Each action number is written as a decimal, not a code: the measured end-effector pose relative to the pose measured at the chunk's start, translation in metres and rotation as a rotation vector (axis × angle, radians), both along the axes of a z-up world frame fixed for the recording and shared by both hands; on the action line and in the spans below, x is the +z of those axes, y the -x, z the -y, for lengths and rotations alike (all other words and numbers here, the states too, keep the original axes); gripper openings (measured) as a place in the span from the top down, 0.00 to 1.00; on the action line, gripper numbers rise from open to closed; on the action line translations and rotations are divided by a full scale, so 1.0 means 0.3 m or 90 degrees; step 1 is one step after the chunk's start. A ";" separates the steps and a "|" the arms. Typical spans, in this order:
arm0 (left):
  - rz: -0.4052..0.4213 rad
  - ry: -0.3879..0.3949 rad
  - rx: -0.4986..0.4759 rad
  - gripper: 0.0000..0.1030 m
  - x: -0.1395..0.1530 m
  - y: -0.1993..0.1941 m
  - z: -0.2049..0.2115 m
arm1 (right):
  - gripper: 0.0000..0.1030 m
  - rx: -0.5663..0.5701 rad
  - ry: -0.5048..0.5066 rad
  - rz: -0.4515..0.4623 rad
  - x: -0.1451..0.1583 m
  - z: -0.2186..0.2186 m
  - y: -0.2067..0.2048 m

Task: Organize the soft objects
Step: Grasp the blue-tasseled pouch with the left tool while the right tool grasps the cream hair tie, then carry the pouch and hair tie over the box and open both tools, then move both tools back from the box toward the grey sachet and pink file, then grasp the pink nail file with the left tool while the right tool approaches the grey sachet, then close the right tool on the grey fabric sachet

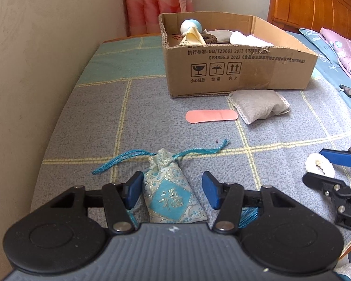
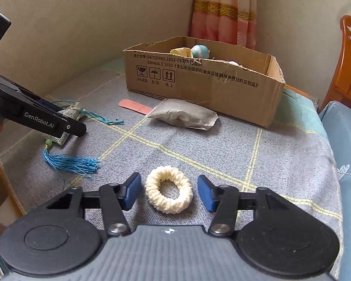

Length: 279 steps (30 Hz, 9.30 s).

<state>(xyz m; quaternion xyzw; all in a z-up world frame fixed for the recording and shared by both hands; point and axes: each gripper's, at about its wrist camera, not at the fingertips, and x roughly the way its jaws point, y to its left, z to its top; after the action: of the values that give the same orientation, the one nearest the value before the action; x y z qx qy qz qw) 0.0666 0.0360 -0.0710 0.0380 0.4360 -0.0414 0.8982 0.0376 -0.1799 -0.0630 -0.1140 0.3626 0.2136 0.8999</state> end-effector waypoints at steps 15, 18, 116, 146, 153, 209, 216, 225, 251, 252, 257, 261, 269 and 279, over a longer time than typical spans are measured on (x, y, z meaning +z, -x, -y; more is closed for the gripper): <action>0.018 0.007 -0.034 0.53 -0.003 -0.001 0.036 | 0.56 -0.009 0.004 0.001 0.003 0.009 0.003; 0.013 0.022 -0.025 0.56 -0.005 0.008 0.031 | 0.56 -0.007 0.004 0.000 0.004 0.008 0.003; 0.118 0.014 0.028 0.01 0.181 -0.054 -0.214 | 0.08 0.081 0.059 0.143 0.335 -0.385 -0.559; 0.114 0.012 0.002 0.01 0.187 -0.012 -0.139 | 0.00 -0.118 0.055 -0.003 0.102 -0.158 -0.318; 0.107 0.002 0.005 0.01 0.183 -0.014 -0.146 | 0.00 -0.146 0.046 -0.046 0.022 -0.190 -0.371; -0.061 -0.020 -0.077 0.01 -0.006 -0.236 0.002 | 0.00 -0.175 0.010 -0.039 -0.032 -0.036 -0.340; -0.042 0.035 -0.126 0.02 -0.001 -0.194 0.042 | 0.00 -0.164 0.008 -0.033 -0.031 -0.033 -0.334; -0.006 0.030 -0.158 0.42 -0.017 -0.165 0.128 | 0.00 -0.125 0.001 -0.018 -0.034 -0.004 -0.320; 0.003 0.029 -0.101 0.83 0.001 -0.156 0.089 | 0.00 -0.047 -0.009 -0.001 -0.042 -0.029 -0.334; 0.004 0.029 -0.101 0.83 0.001 -0.155 0.089 | 0.00 -0.040 -0.010 -0.002 -0.043 -0.036 -0.341; 0.005 0.034 -0.099 0.83 0.001 -0.156 0.088 | 0.00 -0.027 -0.009 -0.001 -0.042 -0.066 -0.367; 0.006 0.035 -0.098 0.83 0.001 -0.155 0.087 | 0.06 -0.027 -0.008 0.004 -0.036 -0.078 -0.366; 0.016 0.029 -0.083 0.83 0.003 -0.135 0.105 | 0.30 -0.046 -0.004 0.016 -0.019 -0.066 -0.349; 0.015 0.041 -0.099 0.83 0.024 -0.118 0.116 | 0.45 -0.052 -0.005 0.027 0.018 -0.056 -0.315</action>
<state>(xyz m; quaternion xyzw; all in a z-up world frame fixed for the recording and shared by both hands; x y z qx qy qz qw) 0.1019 0.0014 -0.0638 0.0435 0.4192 -0.1246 0.8982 0.1321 -0.1630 -0.0575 -0.0999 0.3473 0.1757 0.9157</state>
